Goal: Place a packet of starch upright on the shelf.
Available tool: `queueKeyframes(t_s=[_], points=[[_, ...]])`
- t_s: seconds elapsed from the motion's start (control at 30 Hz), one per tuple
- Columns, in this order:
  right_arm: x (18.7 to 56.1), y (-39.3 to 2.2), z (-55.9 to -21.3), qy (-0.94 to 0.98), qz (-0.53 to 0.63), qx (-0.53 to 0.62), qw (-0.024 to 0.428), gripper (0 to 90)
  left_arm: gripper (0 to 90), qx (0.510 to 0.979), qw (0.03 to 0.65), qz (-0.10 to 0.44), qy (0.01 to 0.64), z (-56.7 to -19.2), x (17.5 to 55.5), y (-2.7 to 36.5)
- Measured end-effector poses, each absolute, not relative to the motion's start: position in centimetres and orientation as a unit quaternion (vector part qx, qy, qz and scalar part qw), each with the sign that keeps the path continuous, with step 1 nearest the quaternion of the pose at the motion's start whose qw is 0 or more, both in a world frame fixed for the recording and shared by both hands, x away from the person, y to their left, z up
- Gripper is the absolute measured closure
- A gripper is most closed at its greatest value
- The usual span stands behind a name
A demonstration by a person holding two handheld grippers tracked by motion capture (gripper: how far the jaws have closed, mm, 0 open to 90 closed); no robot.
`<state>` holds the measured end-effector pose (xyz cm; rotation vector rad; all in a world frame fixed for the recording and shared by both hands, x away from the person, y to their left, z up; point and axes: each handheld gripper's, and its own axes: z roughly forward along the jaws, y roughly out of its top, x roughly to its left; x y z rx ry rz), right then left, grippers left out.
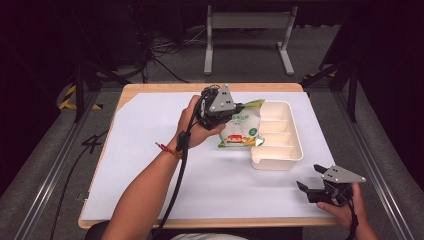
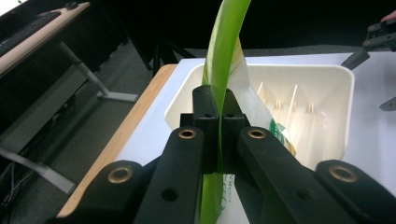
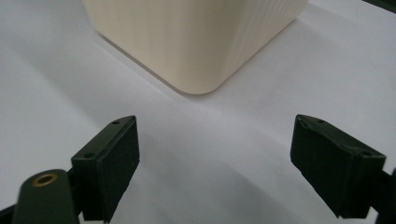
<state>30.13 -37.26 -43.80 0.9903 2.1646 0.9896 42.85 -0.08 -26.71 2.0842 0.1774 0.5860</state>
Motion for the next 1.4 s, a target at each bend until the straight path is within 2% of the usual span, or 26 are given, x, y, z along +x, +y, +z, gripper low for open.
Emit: queueKeyframes(t_s=[0.67,0.93,1.4], points=[[30.1,-37.3,-43.8,0.806,0.371,0.368,0.279,15.3,89.9,0.863,0.454,0.221,0.035,-25.8,42.0,-6.2],[30.0,-37.3,-43.7,0.806,0.372,0.367,0.279,15.3,89.8,0.866,0.452,0.211,0.033,-26.3,42.3,-8.9],[30.1,-37.3,-43.8,0.806,0.372,0.367,0.278,15.4,89.9,0.862,0.461,0.206,0.038,-26.5,42.4,-11.4]])
